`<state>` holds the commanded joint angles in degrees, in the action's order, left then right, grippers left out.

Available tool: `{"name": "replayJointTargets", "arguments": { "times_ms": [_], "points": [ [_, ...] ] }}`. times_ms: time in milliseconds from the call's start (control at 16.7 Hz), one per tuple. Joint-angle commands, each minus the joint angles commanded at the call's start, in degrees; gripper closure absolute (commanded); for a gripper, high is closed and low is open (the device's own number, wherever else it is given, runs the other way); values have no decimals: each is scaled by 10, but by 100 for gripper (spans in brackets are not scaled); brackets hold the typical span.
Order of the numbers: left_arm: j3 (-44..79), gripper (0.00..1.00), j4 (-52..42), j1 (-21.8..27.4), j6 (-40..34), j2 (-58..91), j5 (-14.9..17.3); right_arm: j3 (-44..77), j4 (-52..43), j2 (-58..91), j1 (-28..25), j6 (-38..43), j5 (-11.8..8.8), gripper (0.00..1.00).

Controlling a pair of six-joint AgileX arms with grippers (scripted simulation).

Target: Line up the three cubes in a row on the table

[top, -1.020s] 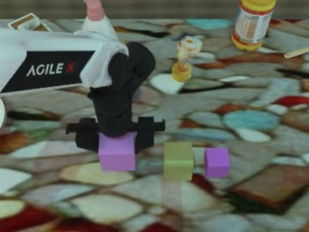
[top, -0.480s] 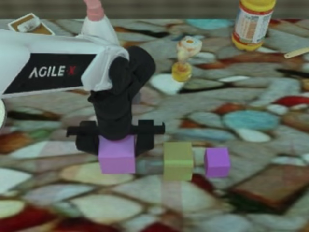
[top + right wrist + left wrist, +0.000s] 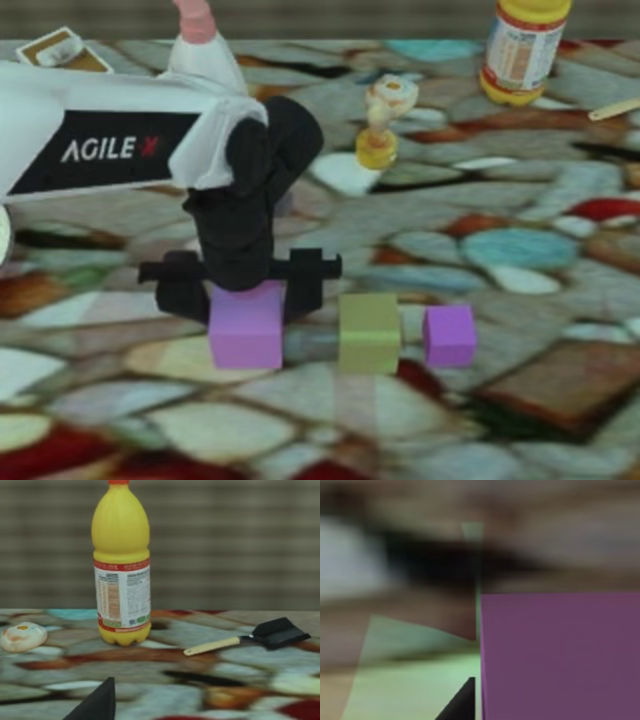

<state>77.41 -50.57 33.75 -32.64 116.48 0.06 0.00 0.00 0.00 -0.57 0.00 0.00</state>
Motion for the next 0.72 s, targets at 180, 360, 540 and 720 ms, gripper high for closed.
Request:
{"name": "replayJointTargets", "arguments": {
  "times_ms": [180,360,540,720],
  "points": [
    [0,0,0,0,0,0,0,0,0,0,0,0,0,0],
    [0,0,0,0,0,0,0,0,0,0,0,0,0,0],
    [0,0,0,0,0,0,0,0,0,0,0,0,0,0],
    [9,0,-10,-2,-1,-2,-1,0,0,0,0,0,0,0]
  ]
}}
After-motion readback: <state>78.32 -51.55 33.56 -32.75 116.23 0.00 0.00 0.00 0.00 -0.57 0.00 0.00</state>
